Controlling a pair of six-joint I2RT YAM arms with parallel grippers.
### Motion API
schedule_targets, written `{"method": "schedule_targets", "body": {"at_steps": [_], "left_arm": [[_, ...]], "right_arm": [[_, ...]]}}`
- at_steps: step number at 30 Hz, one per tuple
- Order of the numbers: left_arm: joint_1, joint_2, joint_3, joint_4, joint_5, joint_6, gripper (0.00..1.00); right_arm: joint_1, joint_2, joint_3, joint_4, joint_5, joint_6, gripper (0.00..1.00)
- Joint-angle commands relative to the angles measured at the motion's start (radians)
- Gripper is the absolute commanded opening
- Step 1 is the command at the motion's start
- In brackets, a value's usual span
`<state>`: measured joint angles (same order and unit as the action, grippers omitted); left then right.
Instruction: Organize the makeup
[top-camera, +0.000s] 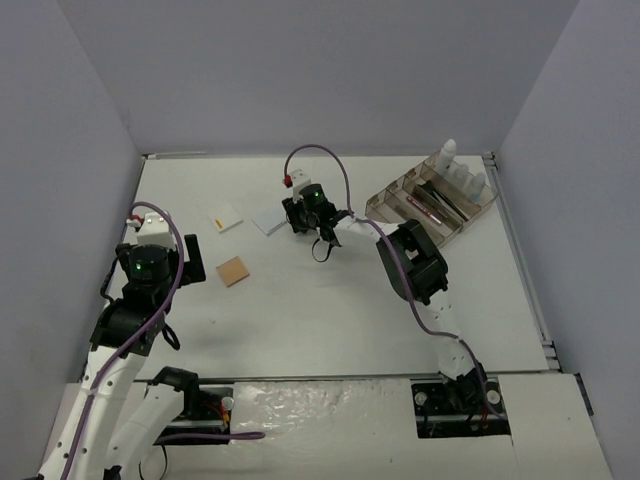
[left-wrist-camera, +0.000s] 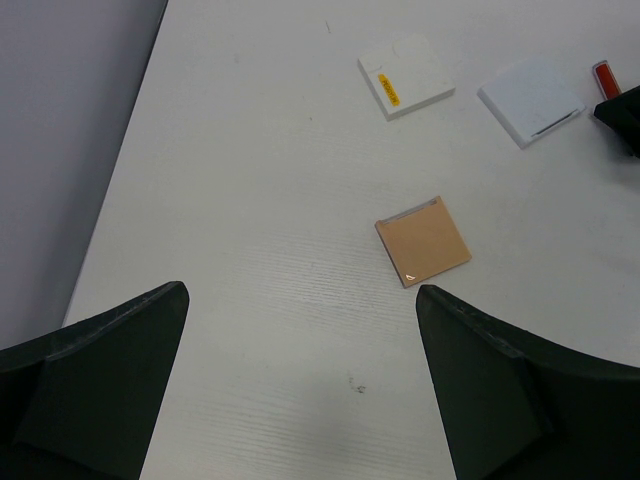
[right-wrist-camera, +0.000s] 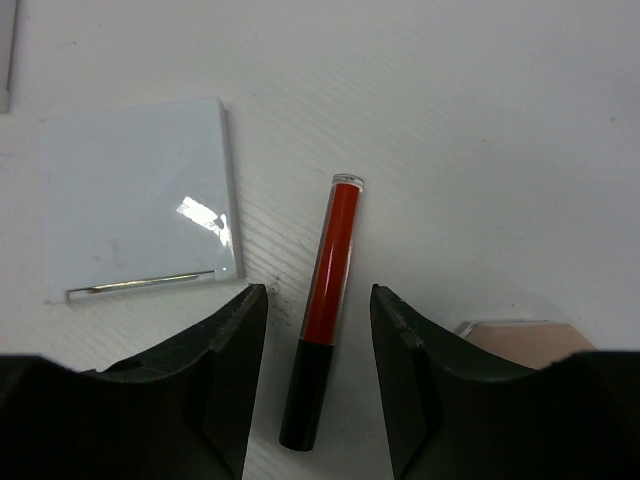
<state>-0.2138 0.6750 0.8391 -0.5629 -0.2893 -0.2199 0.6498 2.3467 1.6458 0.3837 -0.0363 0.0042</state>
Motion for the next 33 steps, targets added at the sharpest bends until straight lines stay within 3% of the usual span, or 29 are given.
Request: {"method": "schedule_targets", "body": {"at_steps": [1,7,9,19,27,30,33], "left_arm": [[0.008,0.003,0.02,0.055,-0.014,0.001,0.97],[0.008,0.003,0.02,0.055,-0.015,0.001,0.97],[0.008,0.003,0.02,0.055,-0.015,0.002,0.97],[0.008,-0.002,0.019,0.055,-0.014,0.001,0.97],[0.009,-0.006,0.02,0.056,-0.005,-0.001,0.97],[0.01,-0.009,0.021,0.057,-0.005,0.0,0.97],[0.011,-0.015,0.021,0.057,-0.005,-0.001,0.97]], "right_arm": [[0.008,-0.013,0.031,0.034,0.03,0.031,0.35],[0.021,-0.083,-0.051,0.042,0.077,0.007,0.04],[0.027,-0.13,-0.099,0.051,0.079,-0.026,0.0],[-0.02,-0.542,-0.327,-0.04,-0.024,-0.188,0.0],[-0.404,-0.753,-0.451,-0.12,-0.326,-0.295,0.0],[-0.544,-0.724,-0.422,-0.114,-0.422,-0.282,0.0],[-0.591,-0.679,-0.383,-0.125,-0.415,-0.337,0.0]]}}
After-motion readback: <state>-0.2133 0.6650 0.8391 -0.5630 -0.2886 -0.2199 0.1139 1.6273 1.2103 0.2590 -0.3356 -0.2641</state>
